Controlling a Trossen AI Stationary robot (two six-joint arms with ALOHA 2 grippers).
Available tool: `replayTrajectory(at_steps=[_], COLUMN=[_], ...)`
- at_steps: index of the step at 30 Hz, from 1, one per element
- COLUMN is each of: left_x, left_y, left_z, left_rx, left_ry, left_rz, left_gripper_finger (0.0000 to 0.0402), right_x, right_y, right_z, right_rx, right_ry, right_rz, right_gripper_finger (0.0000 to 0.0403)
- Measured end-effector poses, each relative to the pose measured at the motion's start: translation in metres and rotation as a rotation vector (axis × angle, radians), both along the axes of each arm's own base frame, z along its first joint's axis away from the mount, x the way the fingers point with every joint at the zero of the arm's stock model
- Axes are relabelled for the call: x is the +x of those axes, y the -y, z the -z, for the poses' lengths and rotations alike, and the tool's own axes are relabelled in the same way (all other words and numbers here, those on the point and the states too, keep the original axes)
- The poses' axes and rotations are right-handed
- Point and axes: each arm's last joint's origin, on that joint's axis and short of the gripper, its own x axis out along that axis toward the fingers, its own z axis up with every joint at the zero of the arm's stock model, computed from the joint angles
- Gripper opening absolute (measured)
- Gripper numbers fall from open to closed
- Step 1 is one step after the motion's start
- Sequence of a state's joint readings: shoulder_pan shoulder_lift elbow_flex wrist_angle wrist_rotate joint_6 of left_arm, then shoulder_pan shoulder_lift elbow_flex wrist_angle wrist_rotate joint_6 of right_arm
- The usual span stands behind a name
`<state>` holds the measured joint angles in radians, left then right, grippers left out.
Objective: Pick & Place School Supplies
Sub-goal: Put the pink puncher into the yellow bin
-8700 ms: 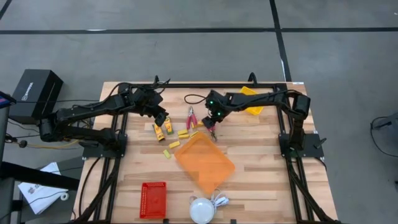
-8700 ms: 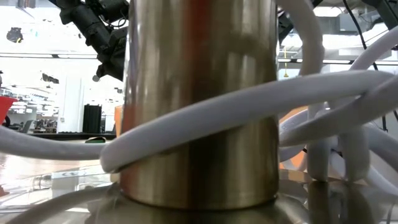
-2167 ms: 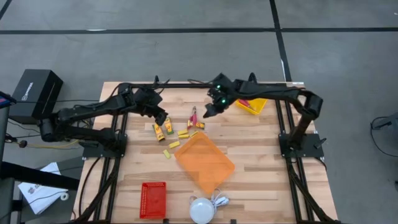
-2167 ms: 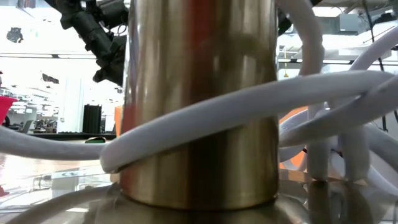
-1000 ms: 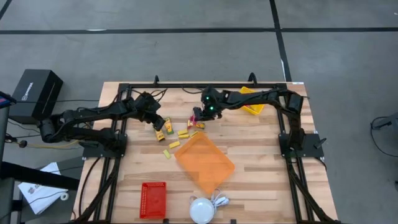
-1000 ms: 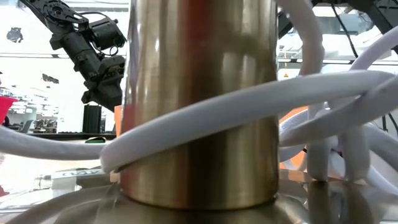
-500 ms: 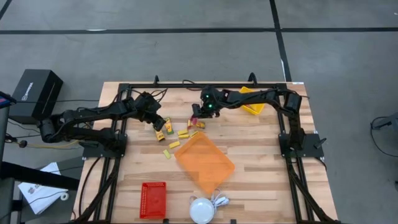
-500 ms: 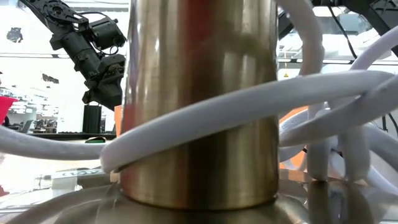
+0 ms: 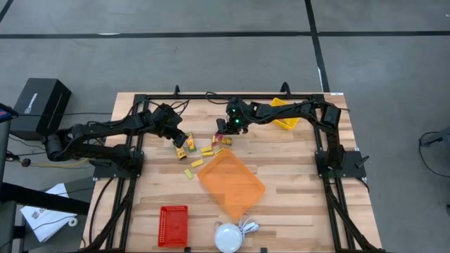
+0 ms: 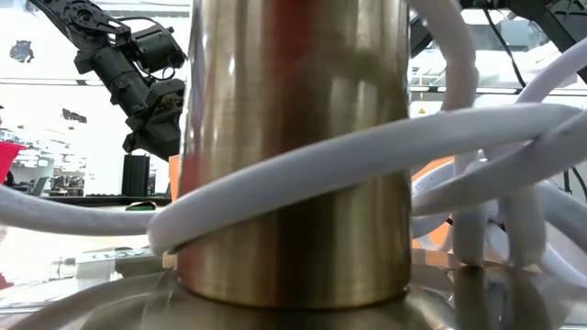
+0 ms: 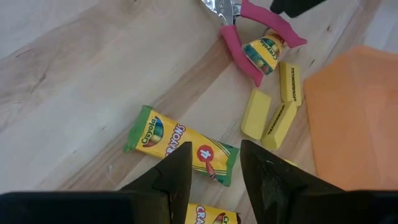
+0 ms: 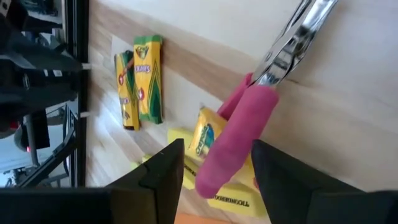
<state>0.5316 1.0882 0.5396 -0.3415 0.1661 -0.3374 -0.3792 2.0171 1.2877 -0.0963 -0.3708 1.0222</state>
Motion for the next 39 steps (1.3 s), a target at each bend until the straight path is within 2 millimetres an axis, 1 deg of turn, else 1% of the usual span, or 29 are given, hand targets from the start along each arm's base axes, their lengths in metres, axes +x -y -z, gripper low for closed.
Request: replayTrajectory(at_steps=[10,11,14,18,20,22,24,25,29,31,32,35,39], left_x=[0.0,0.0,0.0,0.0,0.001,0.001,0.001,0.001,0.001,0.001,0.001,0.001,0.001], left_y=[0.0,0.0,0.0,0.0,0.0,0.001,0.001,0.001,0.0,0.0,0.0,0.0,0.0], left_z=[0.0,0.0,0.0,0.0,0.0,0.0,0.0,0.0,-0.001,-0.001,-0.001,-0.001,-0.001], left_rx=[0.001,0.001,0.0,-0.01,-0.022,-0.025,-0.026,-0.026,-0.021,-0.016,-0.015,-0.013,-0.013], left_ry=[0.002,0.002,0.004,0.009,0.015,0.016,0.016,0.016,0.016,0.018,0.018,0.018,0.018], left_rz=[0.0,0.0,-0.002,-0.001,0.005,0.006,0.005,0.005,0.009,0.011,0.012,0.012,0.012], left_gripper_finger=[0.0131,0.0131,0.0131,0.0131,0.0131,0.0131,0.0131,0.0131,0.0131,0.0131,0.0131,0.0131,0.0131], right_x=[-0.001,0.0,0.005,0.019,0.027,0.032,0.034,0.034,0.035,0.036,0.036,0.035,0.035], right_y=[0.002,0.003,0.003,0.0,0.0,0.004,0.008,0.011,0.019,0.024,0.027,0.034,0.033], right_z=[0.001,0.003,0.022,0.034,0.034,0.026,0.019,0.017,0.009,0.004,0.001,-0.002,-0.002], right_rx=[-0.019,-0.017,0.037,0.086,0.085,0.082,0.056,0.046,0.0,-0.013,-0.016,0.004,0.016], right_ry=[-0.009,-0.011,-0.018,0.007,0.017,0.037,0.033,0.025,0.035,0.056,0.067,0.084,0.093], right_rz=[0.022,0.023,0.036,0.028,0.018,0.017,0.011,0.005,-0.012,-0.016,-0.017,-0.004,-0.02], right_gripper_finger=[0.0183,0.0182,0.0178,0.0176,0.0176,0.0171,0.0153,0.0138,0.0053,0.0032,0.0024,0.0024,0.0023])
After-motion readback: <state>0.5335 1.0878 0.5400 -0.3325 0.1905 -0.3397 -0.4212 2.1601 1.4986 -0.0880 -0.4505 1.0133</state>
